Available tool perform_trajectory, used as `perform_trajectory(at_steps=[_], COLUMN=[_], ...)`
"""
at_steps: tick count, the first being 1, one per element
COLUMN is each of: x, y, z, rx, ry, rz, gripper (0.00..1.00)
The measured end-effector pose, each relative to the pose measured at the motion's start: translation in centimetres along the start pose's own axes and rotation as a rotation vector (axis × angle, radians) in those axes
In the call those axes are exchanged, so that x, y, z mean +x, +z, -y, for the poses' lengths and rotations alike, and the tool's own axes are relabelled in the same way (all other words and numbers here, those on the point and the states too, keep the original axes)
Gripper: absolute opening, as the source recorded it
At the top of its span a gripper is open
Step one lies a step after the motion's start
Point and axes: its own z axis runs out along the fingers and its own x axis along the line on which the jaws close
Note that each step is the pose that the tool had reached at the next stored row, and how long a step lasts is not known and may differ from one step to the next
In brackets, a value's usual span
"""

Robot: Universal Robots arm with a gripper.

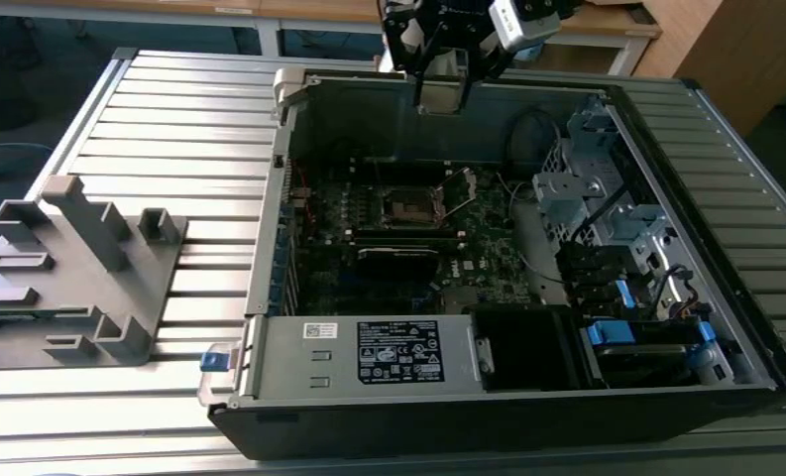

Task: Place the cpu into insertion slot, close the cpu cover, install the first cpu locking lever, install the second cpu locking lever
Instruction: 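Place the cpu into insertion slot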

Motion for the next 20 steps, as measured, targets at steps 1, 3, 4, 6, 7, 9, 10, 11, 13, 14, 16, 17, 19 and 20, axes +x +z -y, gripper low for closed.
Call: perform_trajectory(at_steps=[1,3,4,6,7,9,10,11,13,14,16,17,19,20], x=[0.0,0.0,0.0,0.0,0.0,0.0,0.0,0.0,0.0,0.0,0.0,0.0,-0.01,-0.01], y=[0.04,0.05,0.05,0.06,0.06,0.05,0.06,0.06,0.06,0.06,0.2,0.32,0.57,0.68], z=[0.0,0.01,0.01,0.01,0.01,0.01,0.01,0.01,0.01,0.01,0.02,0.03,0.05,0.06], rx=[0.0,-0.0002,-0.0003,-0.0004,-0.0004,-0.0004,-0.0004,-0.0005,-0.0005,-0.0005,-0.0009,-0.0006,-0.0005,-0.0005], ry=[0.0,0.0,0.0,0.0,0.0,0.0,0.0,0.0,0.0,0.0,0.0,0.0,0.0,0.0], rz=[0.0,0.0,0.0,0.0,0.0,0.0,0.0,0.0,0.0,0.0,0.0002,0.0001,0.0,0.0002], gripper=[0.54,0.54,0.54,0.54,0.54,0.54,0.54,0.54,0.54,0.54,0.54,0.54,0.54,0.54])
